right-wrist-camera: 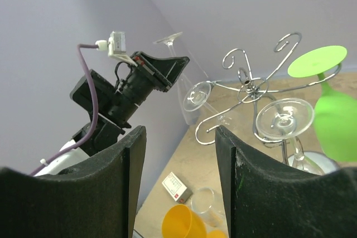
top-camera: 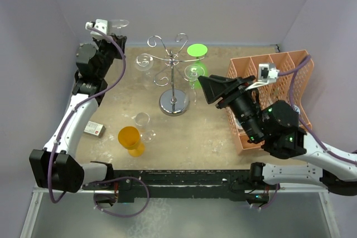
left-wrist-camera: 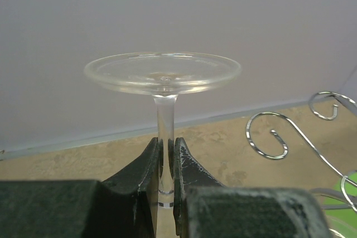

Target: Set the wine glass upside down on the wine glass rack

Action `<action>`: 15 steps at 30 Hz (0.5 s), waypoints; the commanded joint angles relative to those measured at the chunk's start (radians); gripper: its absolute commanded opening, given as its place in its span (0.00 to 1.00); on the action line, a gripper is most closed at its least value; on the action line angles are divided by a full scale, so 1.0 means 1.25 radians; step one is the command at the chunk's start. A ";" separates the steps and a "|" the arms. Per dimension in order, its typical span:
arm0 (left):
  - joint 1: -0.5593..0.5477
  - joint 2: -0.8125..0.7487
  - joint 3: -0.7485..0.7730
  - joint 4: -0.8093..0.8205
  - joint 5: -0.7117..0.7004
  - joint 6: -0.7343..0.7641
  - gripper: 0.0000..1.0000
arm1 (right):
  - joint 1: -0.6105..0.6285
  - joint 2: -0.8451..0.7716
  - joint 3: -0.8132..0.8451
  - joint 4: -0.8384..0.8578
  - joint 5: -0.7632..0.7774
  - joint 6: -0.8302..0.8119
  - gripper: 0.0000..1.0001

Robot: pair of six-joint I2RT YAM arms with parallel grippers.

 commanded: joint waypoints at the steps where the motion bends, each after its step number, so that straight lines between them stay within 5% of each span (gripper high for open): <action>1: 0.006 0.015 0.060 0.076 0.176 -0.026 0.00 | 0.002 -0.037 -0.026 0.067 0.034 -0.008 0.55; 7: 0.026 0.065 0.042 0.127 0.334 -0.004 0.00 | 0.002 -0.006 -0.001 0.058 0.025 0.014 0.53; 15: 0.097 0.118 -0.054 0.460 0.497 -0.157 0.00 | 0.002 0.044 0.009 0.067 -0.013 0.039 0.52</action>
